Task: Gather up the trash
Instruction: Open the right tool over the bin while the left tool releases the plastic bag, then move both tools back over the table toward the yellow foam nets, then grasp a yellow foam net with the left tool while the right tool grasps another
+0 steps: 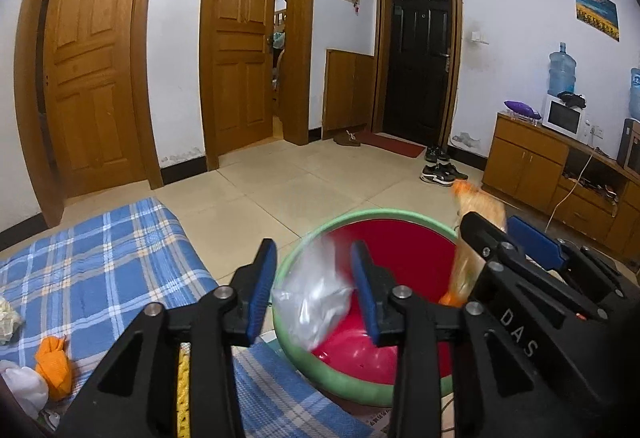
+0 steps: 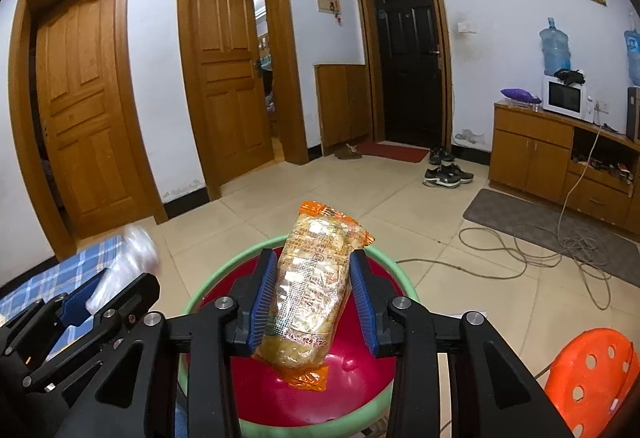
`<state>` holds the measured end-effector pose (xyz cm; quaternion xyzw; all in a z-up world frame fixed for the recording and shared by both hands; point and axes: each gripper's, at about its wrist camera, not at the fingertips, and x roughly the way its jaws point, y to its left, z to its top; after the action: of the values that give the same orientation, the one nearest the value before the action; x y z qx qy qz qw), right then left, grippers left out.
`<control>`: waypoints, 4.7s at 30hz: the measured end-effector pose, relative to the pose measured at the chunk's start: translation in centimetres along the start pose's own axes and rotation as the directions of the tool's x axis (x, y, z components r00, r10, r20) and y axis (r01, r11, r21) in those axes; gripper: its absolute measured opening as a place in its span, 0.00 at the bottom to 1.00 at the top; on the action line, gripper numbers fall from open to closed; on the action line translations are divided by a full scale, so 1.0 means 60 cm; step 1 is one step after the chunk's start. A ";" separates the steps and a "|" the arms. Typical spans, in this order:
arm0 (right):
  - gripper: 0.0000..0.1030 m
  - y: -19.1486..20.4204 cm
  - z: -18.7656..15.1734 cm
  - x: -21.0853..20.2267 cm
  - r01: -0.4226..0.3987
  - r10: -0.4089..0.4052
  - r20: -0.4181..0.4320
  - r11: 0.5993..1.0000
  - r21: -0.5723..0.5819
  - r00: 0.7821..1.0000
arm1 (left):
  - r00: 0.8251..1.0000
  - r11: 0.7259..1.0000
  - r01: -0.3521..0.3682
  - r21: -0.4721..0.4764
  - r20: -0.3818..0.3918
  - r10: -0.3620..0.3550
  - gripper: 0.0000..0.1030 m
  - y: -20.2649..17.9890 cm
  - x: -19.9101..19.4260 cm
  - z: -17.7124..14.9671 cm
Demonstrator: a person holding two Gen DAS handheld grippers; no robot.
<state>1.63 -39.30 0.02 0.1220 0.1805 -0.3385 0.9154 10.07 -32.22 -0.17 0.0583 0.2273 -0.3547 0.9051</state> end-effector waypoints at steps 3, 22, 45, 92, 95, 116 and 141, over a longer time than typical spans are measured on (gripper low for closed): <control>0.44 -0.001 0.001 0.001 0.003 -0.003 0.002 1.000 -0.004 1.000 | 1.000 1.000 -0.017 -0.006 -0.006 0.017 0.42 -0.001 -0.003 0.000; 0.53 0.004 0.004 0.007 0.017 -0.017 0.000 1.000 -0.019 1.000 | 0.998 0.996 -0.049 -0.072 -0.032 0.047 0.59 0.017 0.005 0.003; 0.55 0.016 -0.030 -0.095 -0.047 0.051 0.046 0.994 -0.101 0.998 | 0.983 0.981 -0.180 -0.067 -0.038 0.178 0.73 0.027 -0.143 -0.071; 0.79 0.248 -0.072 -0.055 -0.472 0.409 -0.299 0.863 -0.179 0.862 | 0.922 0.838 -0.380 -0.391 -0.230 0.311 0.84 0.446 -0.348 -0.205; 0.79 0.258 -0.067 -0.015 -0.499 0.424 -0.371 0.857 -0.130 0.826 | 0.931 0.837 -0.354 -0.417 -0.239 0.274 0.83 0.457 -0.335 -0.207; 0.08 0.255 -0.089 0.047 -0.552 0.490 -0.470 0.834 0.005 0.734 | 0.980 0.807 -0.197 -0.557 -0.084 0.181 0.12 0.485 -0.374 -0.216; 0.06 0.249 -0.072 -0.110 -0.351 0.374 -0.004 0.866 -0.356 0.927 | 0.965 0.952 -0.226 -0.208 0.084 0.247 0.11 0.284 -0.369 -0.162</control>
<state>5.86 -22.93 0.34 -0.0224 0.1818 -0.1266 0.9749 3.59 -3.37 0.26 -0.0241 0.2026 -0.2220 0.9534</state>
